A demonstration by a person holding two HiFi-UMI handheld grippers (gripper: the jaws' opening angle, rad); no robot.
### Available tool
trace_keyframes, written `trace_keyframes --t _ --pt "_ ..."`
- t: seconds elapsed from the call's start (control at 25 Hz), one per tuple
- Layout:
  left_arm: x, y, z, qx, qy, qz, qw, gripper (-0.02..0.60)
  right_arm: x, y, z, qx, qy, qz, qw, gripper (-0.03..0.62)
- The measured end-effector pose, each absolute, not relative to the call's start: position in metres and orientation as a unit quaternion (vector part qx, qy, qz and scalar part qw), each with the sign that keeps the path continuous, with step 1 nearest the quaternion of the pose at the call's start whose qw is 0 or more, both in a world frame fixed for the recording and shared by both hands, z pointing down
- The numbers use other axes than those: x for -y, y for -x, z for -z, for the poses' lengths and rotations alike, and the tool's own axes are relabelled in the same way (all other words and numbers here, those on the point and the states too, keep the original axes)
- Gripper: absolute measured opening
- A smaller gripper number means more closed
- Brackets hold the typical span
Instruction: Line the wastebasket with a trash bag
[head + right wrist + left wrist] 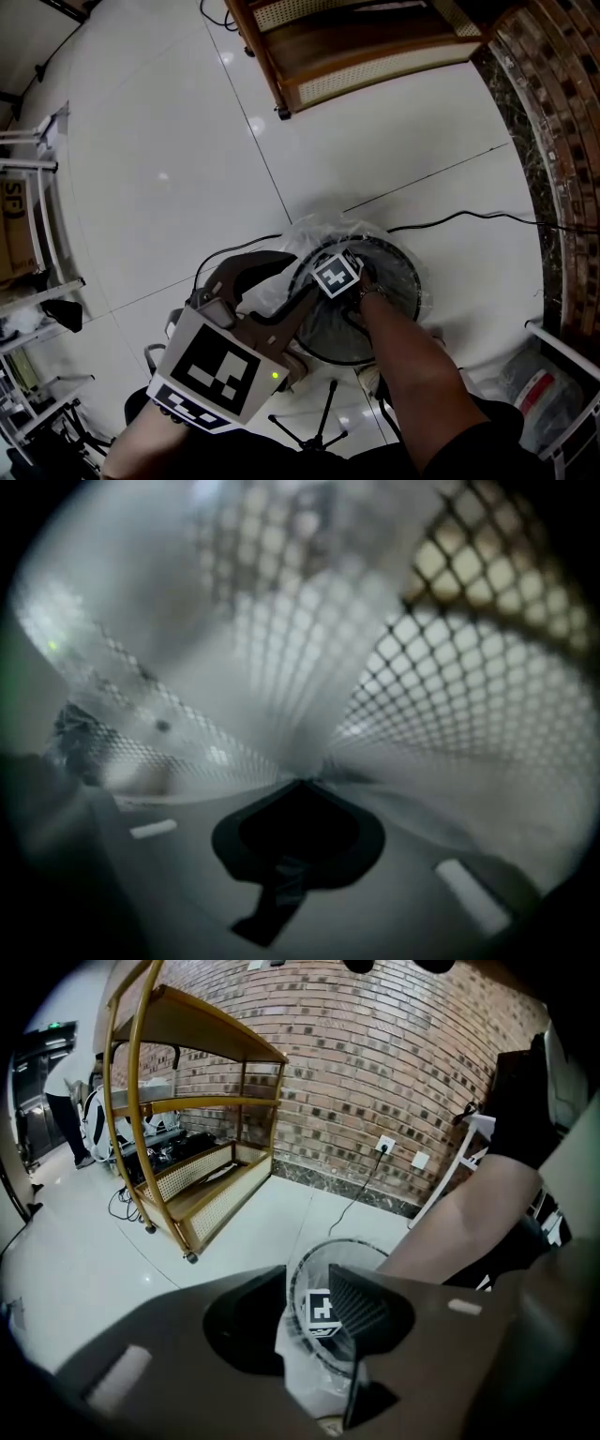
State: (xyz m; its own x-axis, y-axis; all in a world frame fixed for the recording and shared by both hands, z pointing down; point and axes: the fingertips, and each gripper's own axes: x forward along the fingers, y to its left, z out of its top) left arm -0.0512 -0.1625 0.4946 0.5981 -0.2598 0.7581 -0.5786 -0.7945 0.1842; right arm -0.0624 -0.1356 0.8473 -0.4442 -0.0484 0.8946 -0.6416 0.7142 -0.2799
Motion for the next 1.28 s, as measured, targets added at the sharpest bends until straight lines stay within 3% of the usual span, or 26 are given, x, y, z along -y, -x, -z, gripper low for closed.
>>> trace_keyframes --t 1.08,1.28 --pt "0.165 0.04 -0.491 0.246 -0.867 -0.38 0.207 0.149 0.132 0.063 -0.854 0.794 -0.19 -0.282 0.505 0.003" --pt "0.165 0.04 -0.495 0.238 -0.872 -0.379 0.197 0.149 0.133 0.066 -0.838 0.799 -0.187 -0.276 0.5 0.085"
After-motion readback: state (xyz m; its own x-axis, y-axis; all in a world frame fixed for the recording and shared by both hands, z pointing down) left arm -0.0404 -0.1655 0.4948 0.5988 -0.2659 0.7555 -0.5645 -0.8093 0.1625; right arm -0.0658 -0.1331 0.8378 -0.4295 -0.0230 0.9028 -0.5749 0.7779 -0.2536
